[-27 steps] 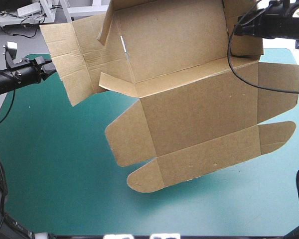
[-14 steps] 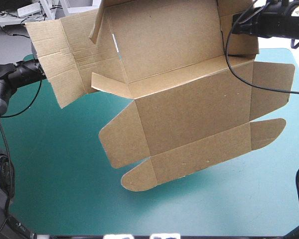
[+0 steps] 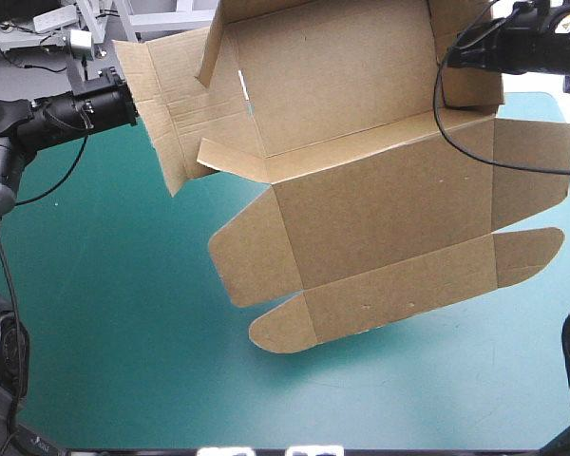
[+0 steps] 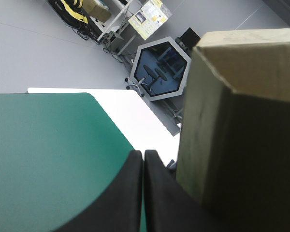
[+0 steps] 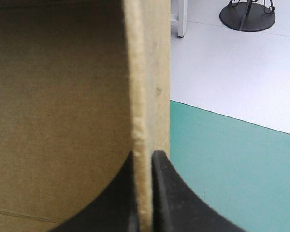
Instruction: Fold the box
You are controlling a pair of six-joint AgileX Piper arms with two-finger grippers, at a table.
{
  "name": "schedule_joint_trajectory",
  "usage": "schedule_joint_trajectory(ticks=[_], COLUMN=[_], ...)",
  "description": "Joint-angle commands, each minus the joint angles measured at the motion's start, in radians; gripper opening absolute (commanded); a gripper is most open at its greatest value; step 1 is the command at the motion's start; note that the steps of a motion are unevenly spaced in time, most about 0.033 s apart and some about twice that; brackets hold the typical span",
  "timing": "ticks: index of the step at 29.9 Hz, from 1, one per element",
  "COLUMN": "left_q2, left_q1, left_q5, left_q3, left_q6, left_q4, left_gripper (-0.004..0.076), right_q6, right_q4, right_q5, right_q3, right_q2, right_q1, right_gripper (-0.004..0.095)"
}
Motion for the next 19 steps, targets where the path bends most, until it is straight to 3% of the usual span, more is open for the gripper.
schedule_joint_trajectory(ticks=[1, 7, 10, 17, 19], left_q2=[-0.066, -0.098, -0.106, -0.112, -0.112], left_q1=[-0.005, -0.005, -0.005, -0.076, -0.106], left_q5=[0.068, 0.069, 0.069, 0.069, 0.069], left_q3=[-0.032, -0.032, -0.032, -0.032, -0.032], left_q6=[-0.004, -0.014, -0.027, -0.029, -0.029], left_q4=[-0.05, 0.029, 0.043, 0.064, 0.064], left_gripper=[-0.0006, -0.0001, 0.0042, 0.0295, 0.0333], right_q6=[0.013, 0.011, 0.007, 0.002, -0.001], right_q4=[0.036, 0.041, 0.041, 0.039, 0.037], right_q5=[-0.055, -0.055, -0.062, -0.068, -0.069], right_q3=[-0.03, -0.028, -0.028, -0.028, -0.028], right_q2=[-0.013, 0.014, 0.025, 0.051, 0.056], right_q1=[-0.005, -0.005, -0.005, -0.005, -0.005], right_gripper=[-0.0018, -0.0018, -0.0018, -0.0018, -0.0018])
